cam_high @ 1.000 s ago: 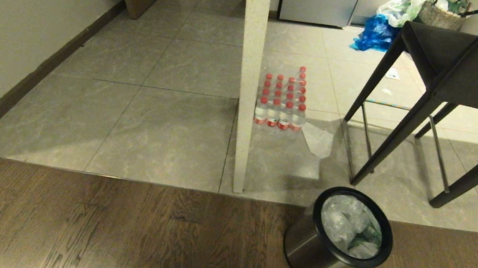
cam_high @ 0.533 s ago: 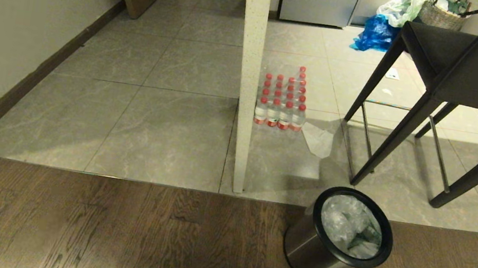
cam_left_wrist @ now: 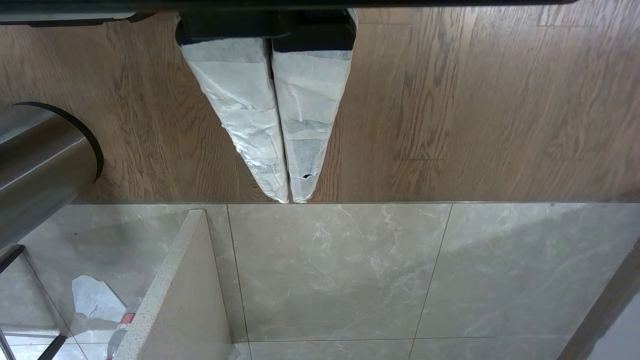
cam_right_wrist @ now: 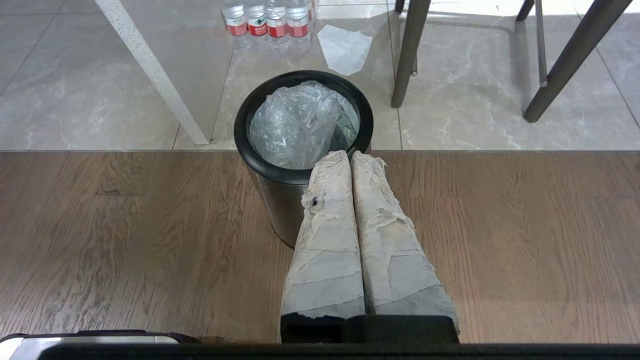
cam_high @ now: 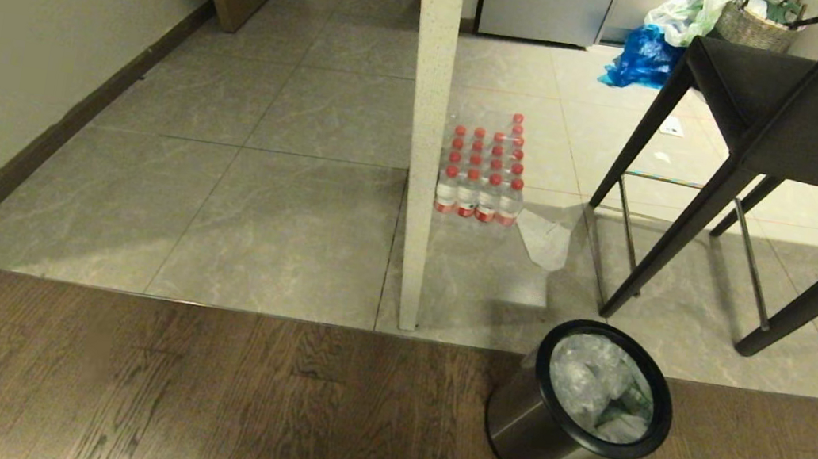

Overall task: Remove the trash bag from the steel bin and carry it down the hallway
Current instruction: Place the outer trash can on the ground

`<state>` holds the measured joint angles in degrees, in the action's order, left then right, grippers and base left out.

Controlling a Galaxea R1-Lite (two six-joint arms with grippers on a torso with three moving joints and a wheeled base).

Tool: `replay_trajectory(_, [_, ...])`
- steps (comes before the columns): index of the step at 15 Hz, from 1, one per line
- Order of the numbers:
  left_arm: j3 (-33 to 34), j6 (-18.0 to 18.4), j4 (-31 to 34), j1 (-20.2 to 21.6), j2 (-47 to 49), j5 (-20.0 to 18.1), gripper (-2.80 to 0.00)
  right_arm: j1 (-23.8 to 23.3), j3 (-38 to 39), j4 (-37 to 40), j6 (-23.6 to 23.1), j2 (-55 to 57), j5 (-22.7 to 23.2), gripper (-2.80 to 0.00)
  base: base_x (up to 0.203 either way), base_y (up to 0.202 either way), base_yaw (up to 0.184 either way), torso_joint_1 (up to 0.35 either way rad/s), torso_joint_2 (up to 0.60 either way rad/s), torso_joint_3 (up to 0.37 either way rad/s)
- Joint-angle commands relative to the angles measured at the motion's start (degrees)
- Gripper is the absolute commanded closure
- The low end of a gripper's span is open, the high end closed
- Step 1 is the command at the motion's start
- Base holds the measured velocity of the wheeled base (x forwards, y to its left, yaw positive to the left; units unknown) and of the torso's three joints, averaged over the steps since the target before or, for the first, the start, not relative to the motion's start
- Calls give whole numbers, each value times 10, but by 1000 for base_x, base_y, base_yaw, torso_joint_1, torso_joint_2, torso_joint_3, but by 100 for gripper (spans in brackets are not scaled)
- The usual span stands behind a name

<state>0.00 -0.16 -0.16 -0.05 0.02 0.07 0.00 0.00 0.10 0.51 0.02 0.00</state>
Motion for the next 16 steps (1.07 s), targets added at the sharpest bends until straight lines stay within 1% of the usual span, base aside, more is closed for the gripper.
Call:
replay_trajectory(1, [0, 0, 0, 0, 0, 0, 0, 0, 0, 0, 0, 0, 0, 0, 0, 0, 0, 0, 0, 0])
replay_trajectory(16, [0, 0, 0, 0, 0, 0, 0, 0, 0, 0, 0, 0, 0, 0, 0, 0, 0, 0, 0, 0])
